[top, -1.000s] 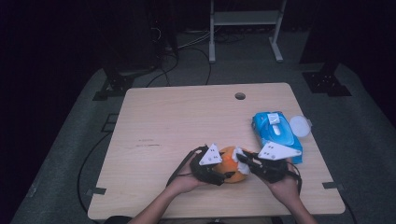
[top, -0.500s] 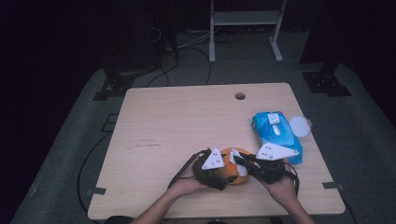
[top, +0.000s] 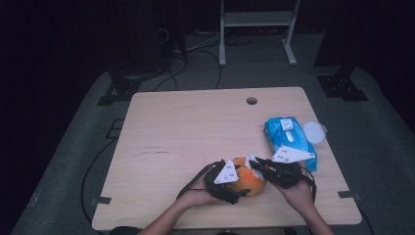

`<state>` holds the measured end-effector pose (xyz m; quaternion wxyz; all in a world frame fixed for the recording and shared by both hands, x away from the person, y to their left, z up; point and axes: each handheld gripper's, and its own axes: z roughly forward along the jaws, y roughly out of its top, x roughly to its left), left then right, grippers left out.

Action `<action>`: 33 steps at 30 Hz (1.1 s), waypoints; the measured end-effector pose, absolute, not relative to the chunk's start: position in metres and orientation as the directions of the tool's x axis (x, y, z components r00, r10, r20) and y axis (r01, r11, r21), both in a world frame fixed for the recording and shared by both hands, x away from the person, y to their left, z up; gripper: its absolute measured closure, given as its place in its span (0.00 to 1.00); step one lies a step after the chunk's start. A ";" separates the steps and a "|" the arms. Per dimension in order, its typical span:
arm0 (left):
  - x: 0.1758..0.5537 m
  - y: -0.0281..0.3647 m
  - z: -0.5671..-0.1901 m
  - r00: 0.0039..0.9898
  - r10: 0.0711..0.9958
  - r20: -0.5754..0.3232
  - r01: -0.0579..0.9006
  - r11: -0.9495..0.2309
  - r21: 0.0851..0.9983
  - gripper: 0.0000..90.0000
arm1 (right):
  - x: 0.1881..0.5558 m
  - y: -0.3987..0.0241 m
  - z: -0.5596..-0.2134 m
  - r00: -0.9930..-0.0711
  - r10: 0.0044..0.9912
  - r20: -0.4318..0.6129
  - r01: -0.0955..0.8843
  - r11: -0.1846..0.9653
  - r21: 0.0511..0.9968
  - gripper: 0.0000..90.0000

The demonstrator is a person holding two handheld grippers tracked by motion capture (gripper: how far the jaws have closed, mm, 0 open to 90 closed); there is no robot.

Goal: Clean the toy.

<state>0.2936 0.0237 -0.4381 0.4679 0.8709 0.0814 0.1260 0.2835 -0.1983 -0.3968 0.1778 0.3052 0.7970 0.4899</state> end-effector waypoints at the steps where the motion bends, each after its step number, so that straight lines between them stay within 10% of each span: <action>1: 0.294 0.024 -0.438 0.955 0.260 0.145 0.023 -0.551 0.834 0.26 | 0.285 -0.201 -0.397 -0.743 0.669 0.019 0.319 0.330 0.888 0.90; 23: 0.319 0.047 -0.436 0.917 0.396 -0.047 0.229 -0.425 0.876 0.27 | 0.288 -0.242 -0.402 -0.655 0.755 0.015 0.376 0.309 0.874 0.90; 33: 0.318 0.045 -0.437 0.911 0.406 -0.064 0.248 -0.419 0.874 0.25 | 0.274 -0.210 -0.395 -0.756 0.655 -0.003 0.301 0.351 0.887 0.90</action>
